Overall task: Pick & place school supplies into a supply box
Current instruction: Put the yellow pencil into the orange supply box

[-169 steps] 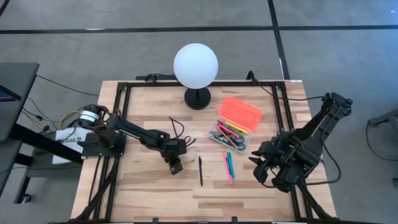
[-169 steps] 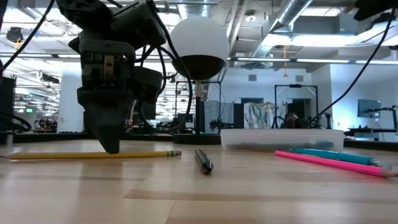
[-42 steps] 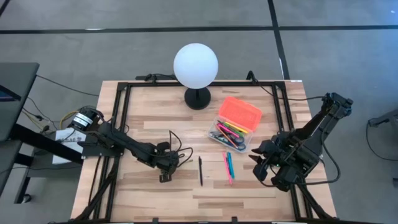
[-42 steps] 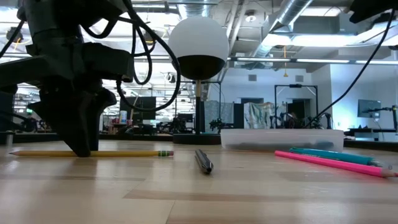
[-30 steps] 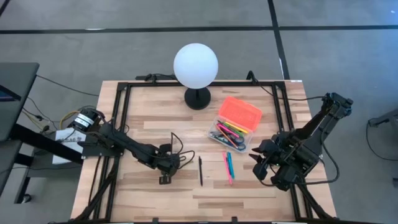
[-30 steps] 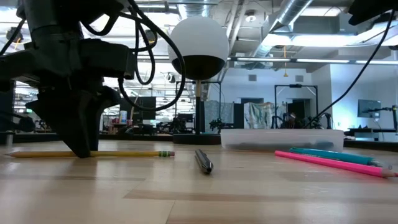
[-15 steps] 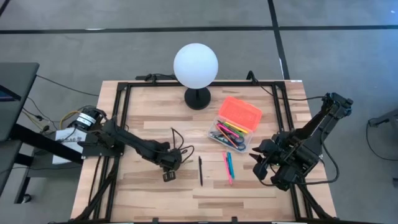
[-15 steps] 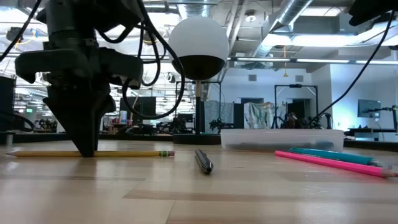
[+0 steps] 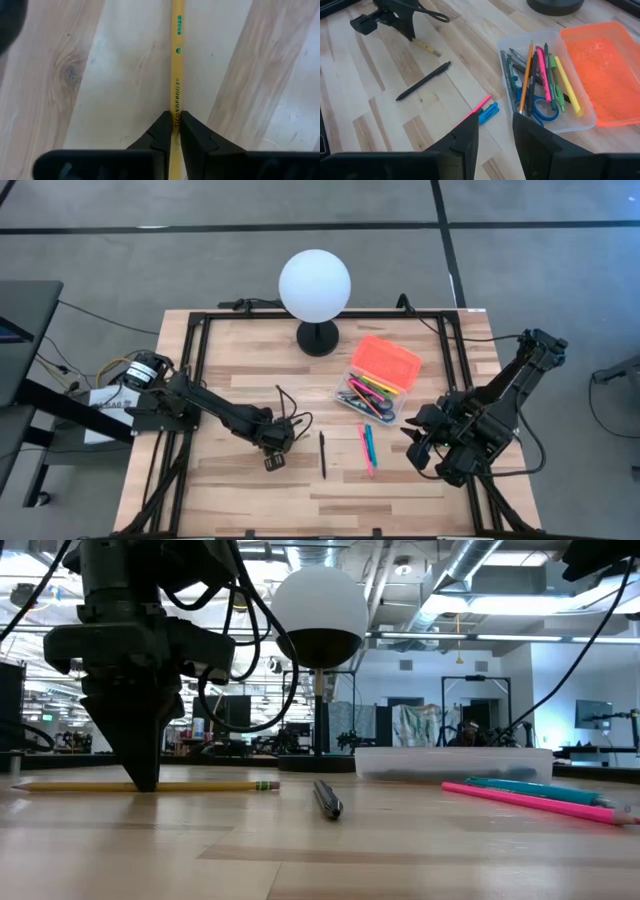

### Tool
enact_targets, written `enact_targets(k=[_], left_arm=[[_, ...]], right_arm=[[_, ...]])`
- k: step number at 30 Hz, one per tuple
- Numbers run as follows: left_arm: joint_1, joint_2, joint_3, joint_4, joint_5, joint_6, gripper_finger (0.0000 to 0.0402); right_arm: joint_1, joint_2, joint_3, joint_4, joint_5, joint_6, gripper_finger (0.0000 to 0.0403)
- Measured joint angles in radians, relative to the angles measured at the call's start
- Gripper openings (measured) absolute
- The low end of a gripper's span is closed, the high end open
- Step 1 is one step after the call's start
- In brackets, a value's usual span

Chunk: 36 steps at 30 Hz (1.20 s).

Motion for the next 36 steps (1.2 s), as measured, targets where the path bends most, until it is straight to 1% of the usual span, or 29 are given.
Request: enact_targets(k=[2,7,14,16,18,20,22,25,26,29,31,34,36], left_arm=[[0.001,0.000,0.000,-0.002,-0.004,0.001,0.0009],[0.002,0.000,0.000,-0.003,-0.016,-0.001,0.0013],[0.003,0.000,0.000,-0.005,-0.034,-0.008,0.0005],[0.005,0.000,0.000,-0.012,-0.057,-0.027,0.0006],[0.011,0.000,0.000,-0.011,-0.056,-0.036,0.0006],[0.012,0.000,0.000,0.010,-0.032,-0.007,0.0007],[0.004,0.000,-0.003,0.047,-0.005,0.054,0.0007],[-0.019,-0.001,-0.006,0.066,-0.002,0.118,0.0007],[-0.021,-0.001,-0.006,0.059,-0.018,0.112,0.0007],[-0.013,-0.001,0.000,-0.021,-0.068,-0.026,0.0007],[0.004,-0.001,0.003,-0.046,-0.064,-0.072,0.0008],[0.020,-0.001,0.003,-0.037,-0.045,-0.059,0.0008],[0.024,-0.001,-0.001,0.015,-0.021,0.012,0.0008]], right_arm=[[0.000,0.000,0.000,0.002,0.000,0.000,0.0113],[0.000,0.000,0.000,0.002,0.000,0.000,0.0113],[0.000,0.000,0.000,0.001,0.000,-0.001,0.0113],[0.000,0.000,0.000,0.001,0.000,-0.001,0.0113],[0.000,0.000,0.000,0.001,0.000,-0.002,0.0113],[0.000,0.000,0.000,0.001,0.001,-0.001,0.0113],[0.000,0.000,0.000,0.001,0.000,-0.002,0.0113],[0.000,0.000,0.000,0.001,0.001,-0.002,0.0113],[0.000,0.000,0.000,0.001,0.001,-0.002,0.0113],[0.000,0.000,0.000,0.000,0.004,-0.002,0.0113],[0.000,0.000,0.000,-0.003,0.010,-0.002,0.0113],[0.000,0.000,0.000,-0.013,0.011,-0.002,0.0113],[0.000,0.000,0.000,-0.015,0.011,-0.002,0.0113]])
